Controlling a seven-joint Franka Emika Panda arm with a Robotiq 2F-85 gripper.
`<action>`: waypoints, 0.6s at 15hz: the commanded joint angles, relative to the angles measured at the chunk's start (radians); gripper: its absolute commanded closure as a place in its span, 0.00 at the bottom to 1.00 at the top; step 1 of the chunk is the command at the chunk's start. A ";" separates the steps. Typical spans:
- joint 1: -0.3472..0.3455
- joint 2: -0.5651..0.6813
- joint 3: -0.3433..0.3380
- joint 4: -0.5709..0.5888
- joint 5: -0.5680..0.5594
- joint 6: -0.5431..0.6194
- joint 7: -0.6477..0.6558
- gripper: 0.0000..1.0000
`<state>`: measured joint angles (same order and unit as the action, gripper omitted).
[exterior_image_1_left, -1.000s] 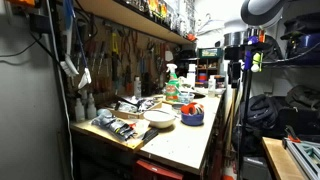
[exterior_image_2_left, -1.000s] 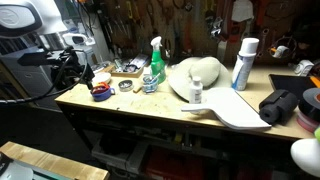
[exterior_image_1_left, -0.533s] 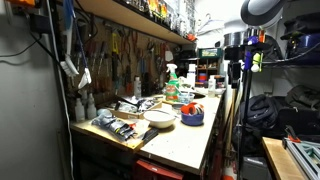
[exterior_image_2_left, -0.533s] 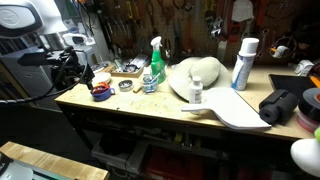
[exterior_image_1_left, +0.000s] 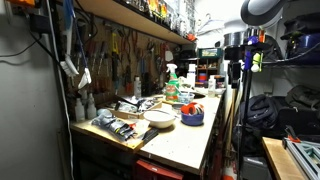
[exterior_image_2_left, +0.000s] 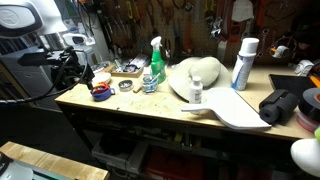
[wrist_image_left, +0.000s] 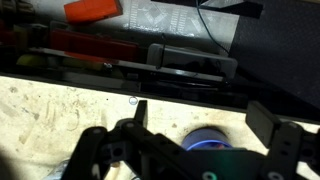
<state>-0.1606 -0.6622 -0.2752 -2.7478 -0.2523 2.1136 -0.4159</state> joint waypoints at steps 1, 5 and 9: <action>-0.003 0.000 0.004 0.001 0.003 -0.002 -0.002 0.00; 0.045 0.048 0.049 0.051 0.122 0.077 0.141 0.00; 0.114 0.157 0.071 0.134 0.347 0.113 0.266 0.00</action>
<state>-0.0915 -0.6072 -0.2145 -2.6748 -0.0312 2.1977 -0.2312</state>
